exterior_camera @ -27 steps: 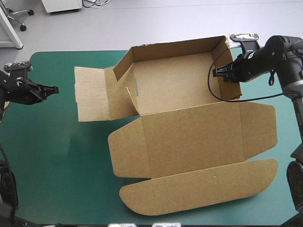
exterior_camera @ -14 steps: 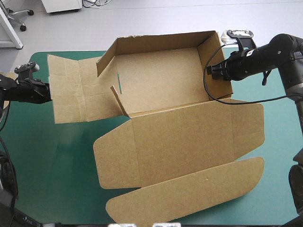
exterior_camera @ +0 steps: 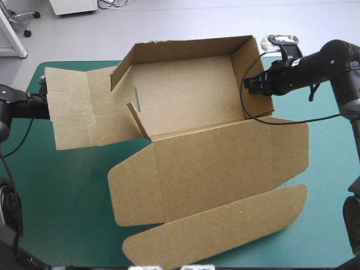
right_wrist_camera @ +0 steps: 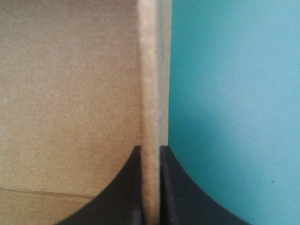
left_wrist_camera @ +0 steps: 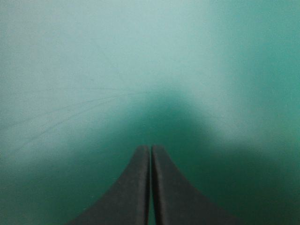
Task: Fold the box
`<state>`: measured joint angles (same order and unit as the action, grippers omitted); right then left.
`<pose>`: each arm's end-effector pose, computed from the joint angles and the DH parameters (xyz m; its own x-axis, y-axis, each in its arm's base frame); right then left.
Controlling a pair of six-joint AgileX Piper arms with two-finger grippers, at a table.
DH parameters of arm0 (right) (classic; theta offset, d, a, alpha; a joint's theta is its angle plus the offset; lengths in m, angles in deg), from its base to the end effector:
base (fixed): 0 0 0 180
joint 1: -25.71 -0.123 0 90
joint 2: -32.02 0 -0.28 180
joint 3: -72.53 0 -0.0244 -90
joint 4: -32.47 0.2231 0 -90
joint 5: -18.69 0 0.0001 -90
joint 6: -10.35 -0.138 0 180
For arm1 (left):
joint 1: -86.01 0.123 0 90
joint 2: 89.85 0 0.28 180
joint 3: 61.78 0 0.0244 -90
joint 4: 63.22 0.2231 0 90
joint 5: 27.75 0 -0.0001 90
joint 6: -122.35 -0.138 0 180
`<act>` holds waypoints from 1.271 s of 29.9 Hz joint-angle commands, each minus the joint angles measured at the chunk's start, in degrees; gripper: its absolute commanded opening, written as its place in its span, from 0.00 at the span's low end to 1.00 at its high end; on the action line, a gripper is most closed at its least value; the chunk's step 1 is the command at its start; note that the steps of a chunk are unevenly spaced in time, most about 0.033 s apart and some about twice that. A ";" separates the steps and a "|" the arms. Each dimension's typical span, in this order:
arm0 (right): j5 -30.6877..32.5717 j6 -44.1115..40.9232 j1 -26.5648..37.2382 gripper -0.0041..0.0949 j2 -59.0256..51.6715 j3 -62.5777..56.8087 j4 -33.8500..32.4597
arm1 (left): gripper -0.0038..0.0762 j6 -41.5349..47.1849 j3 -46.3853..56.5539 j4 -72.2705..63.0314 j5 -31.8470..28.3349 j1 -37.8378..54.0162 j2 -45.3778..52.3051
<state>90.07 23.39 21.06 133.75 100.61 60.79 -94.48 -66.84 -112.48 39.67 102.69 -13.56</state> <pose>0.3326 0.0893 0.3853 -0.7720 -0.1140 -0.6254 -0.3887 0.8631 0.3224 0.3442 0.0023 0.2954 -0.8397 -0.0863 -0.5362 0.2584 0.8048 -0.5343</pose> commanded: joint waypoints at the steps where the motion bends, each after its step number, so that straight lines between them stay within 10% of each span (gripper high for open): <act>1: -2.53 0.19 0.22 0.03 -2.75 2.10 2.97 | 0.05 -1.13 -1.88 -5.27 1.08 -3.00 2.43; 38: -6.75 -1.27 0.22 0.03 7.39 2.10 -1.32 | 0.05 -4.75 -1.88 -20.66 6.43 -6.35 2.53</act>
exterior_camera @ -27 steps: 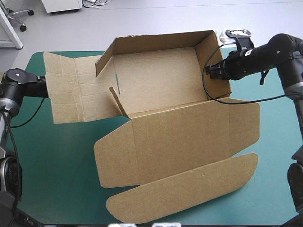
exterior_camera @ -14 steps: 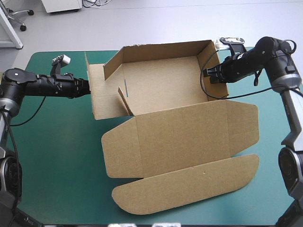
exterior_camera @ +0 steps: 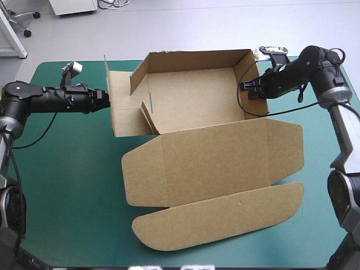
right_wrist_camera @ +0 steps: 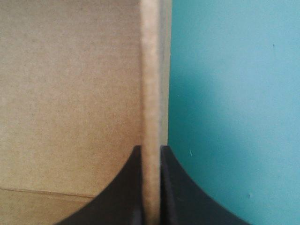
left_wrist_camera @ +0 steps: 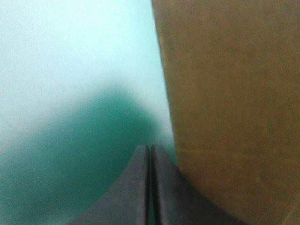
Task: Fold the box
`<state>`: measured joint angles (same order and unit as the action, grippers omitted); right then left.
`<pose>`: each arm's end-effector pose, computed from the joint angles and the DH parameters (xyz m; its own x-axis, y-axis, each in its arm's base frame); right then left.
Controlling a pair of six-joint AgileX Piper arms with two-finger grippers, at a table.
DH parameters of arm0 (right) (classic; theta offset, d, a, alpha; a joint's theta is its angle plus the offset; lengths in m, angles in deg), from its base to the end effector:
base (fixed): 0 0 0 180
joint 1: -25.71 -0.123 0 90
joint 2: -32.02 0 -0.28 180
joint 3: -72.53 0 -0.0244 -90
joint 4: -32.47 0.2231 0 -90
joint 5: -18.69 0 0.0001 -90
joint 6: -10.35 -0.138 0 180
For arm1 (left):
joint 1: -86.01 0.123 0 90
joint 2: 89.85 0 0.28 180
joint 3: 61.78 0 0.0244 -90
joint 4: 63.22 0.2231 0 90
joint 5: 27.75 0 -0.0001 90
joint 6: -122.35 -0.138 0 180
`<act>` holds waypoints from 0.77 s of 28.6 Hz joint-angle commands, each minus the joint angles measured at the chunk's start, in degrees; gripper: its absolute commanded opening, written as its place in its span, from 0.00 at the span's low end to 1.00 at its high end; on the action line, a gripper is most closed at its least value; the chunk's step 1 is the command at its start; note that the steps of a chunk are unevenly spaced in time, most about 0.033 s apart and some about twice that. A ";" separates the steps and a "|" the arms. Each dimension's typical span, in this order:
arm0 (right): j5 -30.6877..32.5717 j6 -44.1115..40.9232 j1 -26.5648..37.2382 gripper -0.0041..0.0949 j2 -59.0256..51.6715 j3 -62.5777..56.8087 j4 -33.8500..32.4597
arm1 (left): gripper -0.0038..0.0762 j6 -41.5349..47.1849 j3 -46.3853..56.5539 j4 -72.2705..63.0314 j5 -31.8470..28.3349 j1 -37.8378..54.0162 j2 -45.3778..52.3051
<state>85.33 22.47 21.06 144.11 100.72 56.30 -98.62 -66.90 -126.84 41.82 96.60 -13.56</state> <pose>0.3857 0.0827 0.3210 -0.8401 -0.1039 -0.5323 -0.3000 0.9067 0.2966 0.3452 -0.0533 0.3218 -0.8013 -0.0936 -0.5909 0.4135 0.6272 -0.6601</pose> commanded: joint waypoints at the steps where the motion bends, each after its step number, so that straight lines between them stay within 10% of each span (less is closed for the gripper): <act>1: -2.02 -0.51 0.22 0.03 -2.97 1.99 3.17 | 0.05 -0.61 -1.82 -6.52 4.39 -0.26 2.53; 22: -2.86 -1.61 -3.36 0.03 -2.97 1.99 0.26 | 0.05 -1.41 -1.82 -12.32 4.37 -4.85 2.53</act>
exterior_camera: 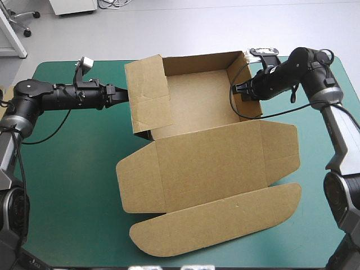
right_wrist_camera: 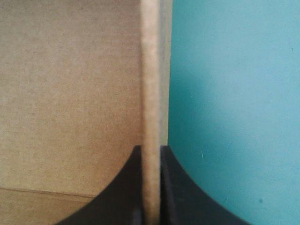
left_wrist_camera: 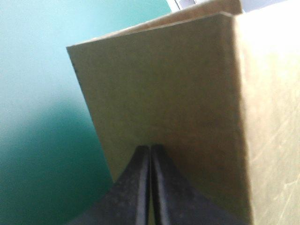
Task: Fold the box
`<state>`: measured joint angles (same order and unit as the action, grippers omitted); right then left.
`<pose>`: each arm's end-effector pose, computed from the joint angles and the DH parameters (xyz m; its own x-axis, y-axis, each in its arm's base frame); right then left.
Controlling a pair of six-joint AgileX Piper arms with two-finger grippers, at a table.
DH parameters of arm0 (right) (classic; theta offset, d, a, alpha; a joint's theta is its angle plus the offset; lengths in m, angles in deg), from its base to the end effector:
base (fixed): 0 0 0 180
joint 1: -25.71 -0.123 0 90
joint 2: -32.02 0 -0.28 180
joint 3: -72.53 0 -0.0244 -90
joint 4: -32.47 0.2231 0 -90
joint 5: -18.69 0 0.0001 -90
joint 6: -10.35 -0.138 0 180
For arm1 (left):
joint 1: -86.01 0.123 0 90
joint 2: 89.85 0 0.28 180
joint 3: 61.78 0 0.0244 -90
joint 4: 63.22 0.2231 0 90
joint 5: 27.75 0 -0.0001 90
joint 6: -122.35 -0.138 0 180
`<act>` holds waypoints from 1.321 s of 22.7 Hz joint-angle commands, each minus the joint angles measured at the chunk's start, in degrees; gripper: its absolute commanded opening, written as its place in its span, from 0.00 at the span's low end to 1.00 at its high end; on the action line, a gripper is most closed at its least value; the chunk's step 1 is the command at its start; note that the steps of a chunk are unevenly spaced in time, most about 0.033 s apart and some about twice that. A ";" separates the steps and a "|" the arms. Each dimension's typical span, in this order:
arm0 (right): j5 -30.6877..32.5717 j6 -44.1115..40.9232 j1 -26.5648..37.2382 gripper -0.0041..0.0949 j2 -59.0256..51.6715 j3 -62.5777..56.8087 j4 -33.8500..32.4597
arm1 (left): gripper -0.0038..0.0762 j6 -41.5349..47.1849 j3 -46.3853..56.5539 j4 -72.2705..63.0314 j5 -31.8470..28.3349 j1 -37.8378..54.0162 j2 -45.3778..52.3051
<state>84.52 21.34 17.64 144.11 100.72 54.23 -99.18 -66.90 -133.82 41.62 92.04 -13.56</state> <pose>0.3826 0.1014 0.3201 -0.8311 -0.1462 -0.5366 -0.3339 0.9027 0.2713 0.3431 -0.0863 0.3361 -0.7918 -0.1124 -0.6003 0.4675 0.5210 -0.7141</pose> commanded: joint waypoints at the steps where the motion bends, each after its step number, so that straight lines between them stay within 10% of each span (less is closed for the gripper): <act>1: -2.16 -0.48 0.07 0.03 -2.85 1.99 2.33 | 0.05 -1.11 -1.82 -5.90 4.57 -0.28 2.53; 11: -3.61 -1.84 -0.41 0.03 0.22 1.99 2.55 | 0.55 -0.72 -2.43 -9.22 4.46 -0.28 3.59; 30: -6.62 -9.53 -8.41 0.03 0.43 2.32 -4.09 | 0.55 2.10 -3.28 4.56 -2.71 -6.03 3.59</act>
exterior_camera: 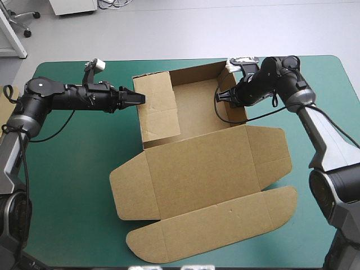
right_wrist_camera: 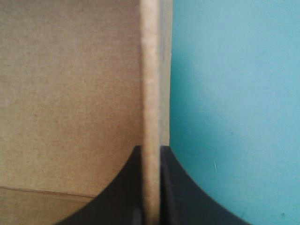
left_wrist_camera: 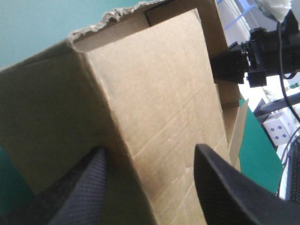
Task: Fold the box
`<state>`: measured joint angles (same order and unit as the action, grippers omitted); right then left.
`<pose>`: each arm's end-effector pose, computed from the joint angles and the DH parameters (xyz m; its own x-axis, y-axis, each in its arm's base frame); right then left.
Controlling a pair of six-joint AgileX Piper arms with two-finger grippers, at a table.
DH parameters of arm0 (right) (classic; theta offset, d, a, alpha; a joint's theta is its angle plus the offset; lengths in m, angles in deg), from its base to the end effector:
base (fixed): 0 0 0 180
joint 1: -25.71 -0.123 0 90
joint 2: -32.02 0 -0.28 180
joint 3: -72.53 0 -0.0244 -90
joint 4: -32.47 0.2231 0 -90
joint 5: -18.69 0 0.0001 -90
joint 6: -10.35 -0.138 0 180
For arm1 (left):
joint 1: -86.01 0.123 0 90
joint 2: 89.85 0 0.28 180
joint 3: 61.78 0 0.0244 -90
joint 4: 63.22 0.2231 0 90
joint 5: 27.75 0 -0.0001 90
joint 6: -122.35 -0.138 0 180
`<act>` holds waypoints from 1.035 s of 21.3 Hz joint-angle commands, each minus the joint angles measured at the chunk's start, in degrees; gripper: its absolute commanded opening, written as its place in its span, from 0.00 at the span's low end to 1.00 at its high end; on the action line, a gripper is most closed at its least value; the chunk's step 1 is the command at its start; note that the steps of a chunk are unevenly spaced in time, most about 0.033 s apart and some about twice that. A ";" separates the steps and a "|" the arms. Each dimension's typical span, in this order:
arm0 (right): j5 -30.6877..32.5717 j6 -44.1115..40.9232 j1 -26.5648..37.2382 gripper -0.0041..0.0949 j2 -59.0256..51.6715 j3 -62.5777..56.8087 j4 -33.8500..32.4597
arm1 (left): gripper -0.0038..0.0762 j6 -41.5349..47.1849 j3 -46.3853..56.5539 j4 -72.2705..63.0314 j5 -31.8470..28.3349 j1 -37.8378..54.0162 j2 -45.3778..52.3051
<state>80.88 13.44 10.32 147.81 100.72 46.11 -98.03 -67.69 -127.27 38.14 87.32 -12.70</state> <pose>0.3905 0.1373 0.2930 -0.8473 -0.1736 -0.5020 -0.3136 0.9263 0.2089 0.3384 -0.1056 0.3317 -0.7769 -0.0141 -0.6294 0.5050 0.5830 -0.6364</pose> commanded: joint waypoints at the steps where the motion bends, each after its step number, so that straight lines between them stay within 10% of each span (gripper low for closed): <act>1: -2.98 -1.98 -1.22 0.03 -3.27 2.44 3.87 | 0.55 2.32 -3.28 -0.03 0.62 -1.34 2.74; 14: -8.58 -9.90 -5.58 0.03 -3.50 5.44 -2.13 | 0.55 37.80 -10.35 47.25 -18.86 -14.53 2.62; 22: -5.96 -9.90 -6.20 0.03 -3.24 7.11 -4.15 | 0.54 45.77 -10.35 51.42 -26.41 -16.92 0.35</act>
<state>77.38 3.74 4.64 147.81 105.27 39.66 -53.29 -76.26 -74.08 17.89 70.90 -14.91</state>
